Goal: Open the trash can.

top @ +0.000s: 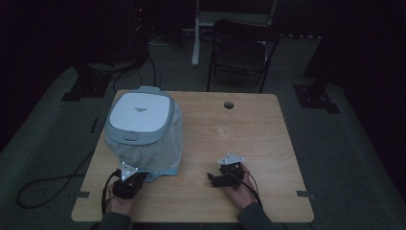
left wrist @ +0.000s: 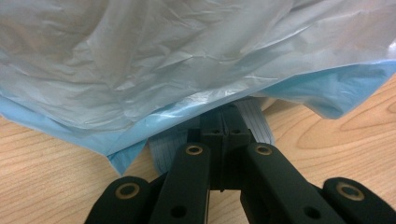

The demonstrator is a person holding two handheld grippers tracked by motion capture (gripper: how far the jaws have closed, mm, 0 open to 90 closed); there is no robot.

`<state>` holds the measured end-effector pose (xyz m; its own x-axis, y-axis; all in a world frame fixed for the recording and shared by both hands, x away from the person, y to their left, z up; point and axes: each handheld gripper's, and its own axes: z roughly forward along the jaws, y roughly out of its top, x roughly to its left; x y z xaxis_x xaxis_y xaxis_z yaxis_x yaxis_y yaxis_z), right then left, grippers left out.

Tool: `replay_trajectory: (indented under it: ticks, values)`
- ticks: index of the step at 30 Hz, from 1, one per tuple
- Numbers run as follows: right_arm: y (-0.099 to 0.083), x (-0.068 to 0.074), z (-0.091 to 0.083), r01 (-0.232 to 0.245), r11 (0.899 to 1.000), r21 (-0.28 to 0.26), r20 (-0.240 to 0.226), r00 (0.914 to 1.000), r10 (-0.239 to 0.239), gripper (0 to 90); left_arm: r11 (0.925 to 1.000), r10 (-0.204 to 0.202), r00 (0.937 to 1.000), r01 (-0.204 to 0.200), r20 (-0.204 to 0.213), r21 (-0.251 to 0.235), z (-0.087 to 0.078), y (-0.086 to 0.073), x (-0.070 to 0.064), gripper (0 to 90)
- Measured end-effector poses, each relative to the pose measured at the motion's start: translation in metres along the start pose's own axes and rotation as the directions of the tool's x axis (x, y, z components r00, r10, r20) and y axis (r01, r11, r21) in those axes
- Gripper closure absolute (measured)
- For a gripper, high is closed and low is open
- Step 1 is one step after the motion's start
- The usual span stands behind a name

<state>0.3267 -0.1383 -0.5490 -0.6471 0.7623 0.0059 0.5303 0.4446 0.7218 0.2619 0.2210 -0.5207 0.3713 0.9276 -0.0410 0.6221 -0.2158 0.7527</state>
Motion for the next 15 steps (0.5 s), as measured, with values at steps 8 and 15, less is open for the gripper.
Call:
replay_trajectory:
  ticks: [8, 15]
  values:
    - [0.0, 0.0, 0.0, 0.0, 1.0, 0.0, 0.0, 1.0, 0.0, 12.5, 1.0, -0.005, 1.0, 0.005, -0.004, 0.006, 0.0016, 0.0006, 0.0001, 90.0]
    - [0.0001, 0.0, -0.0001, 0.0, 1.0, 0.001, 0.0, 1.0, 0.0, 12.5, 1.0, -0.005, 1.0, 0.005, -0.004, 0.007, 0.0024, 0.0001, 0.0002, 90.0]
